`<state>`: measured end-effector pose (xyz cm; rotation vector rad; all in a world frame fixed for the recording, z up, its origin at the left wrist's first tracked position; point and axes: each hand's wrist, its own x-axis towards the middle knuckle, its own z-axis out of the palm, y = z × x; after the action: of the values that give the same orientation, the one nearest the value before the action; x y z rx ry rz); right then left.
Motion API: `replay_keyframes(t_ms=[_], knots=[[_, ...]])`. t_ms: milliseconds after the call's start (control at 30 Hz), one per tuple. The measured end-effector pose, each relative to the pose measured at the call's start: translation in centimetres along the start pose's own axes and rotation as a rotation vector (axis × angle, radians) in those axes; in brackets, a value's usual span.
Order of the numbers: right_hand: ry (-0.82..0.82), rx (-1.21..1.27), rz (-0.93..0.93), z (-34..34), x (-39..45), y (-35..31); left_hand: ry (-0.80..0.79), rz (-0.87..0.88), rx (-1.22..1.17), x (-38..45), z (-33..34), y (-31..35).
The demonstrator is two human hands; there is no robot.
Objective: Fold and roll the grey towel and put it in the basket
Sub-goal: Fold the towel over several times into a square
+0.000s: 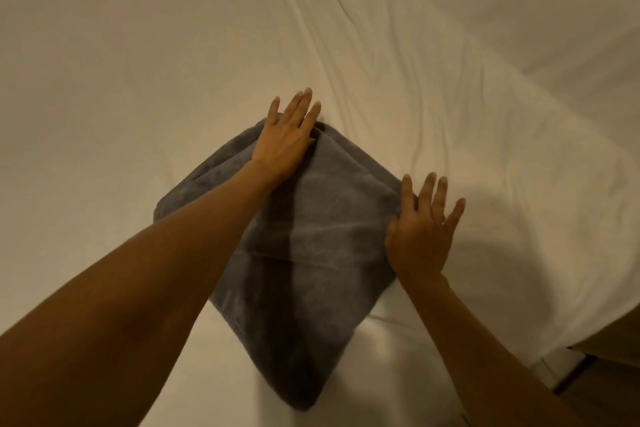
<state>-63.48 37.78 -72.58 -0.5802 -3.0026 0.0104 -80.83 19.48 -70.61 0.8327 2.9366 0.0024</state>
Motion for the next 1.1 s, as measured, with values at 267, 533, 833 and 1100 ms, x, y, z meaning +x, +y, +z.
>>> replay_keyframes(t_ms=[267,533,833,1100], knots=[[-0.007,0.206,-0.193,1.9,-1.2,-1.5,-0.03,-0.074,-0.147,-3.1,3.7,0.7],[-0.279,0.216,-0.112,5.7,-1.7,0.6,-0.085,-0.1,-0.241,-0.7,6.8,0.7],[-0.161,0.295,-0.104,5.0,1.8,-0.8,-0.023,-0.079,-0.195,0.6,4.4,-2.3],[-0.193,0.35,-0.31,2.8,10.6,-6.7,-0.051,-0.14,-0.113,0.5,2.7,-5.4]])
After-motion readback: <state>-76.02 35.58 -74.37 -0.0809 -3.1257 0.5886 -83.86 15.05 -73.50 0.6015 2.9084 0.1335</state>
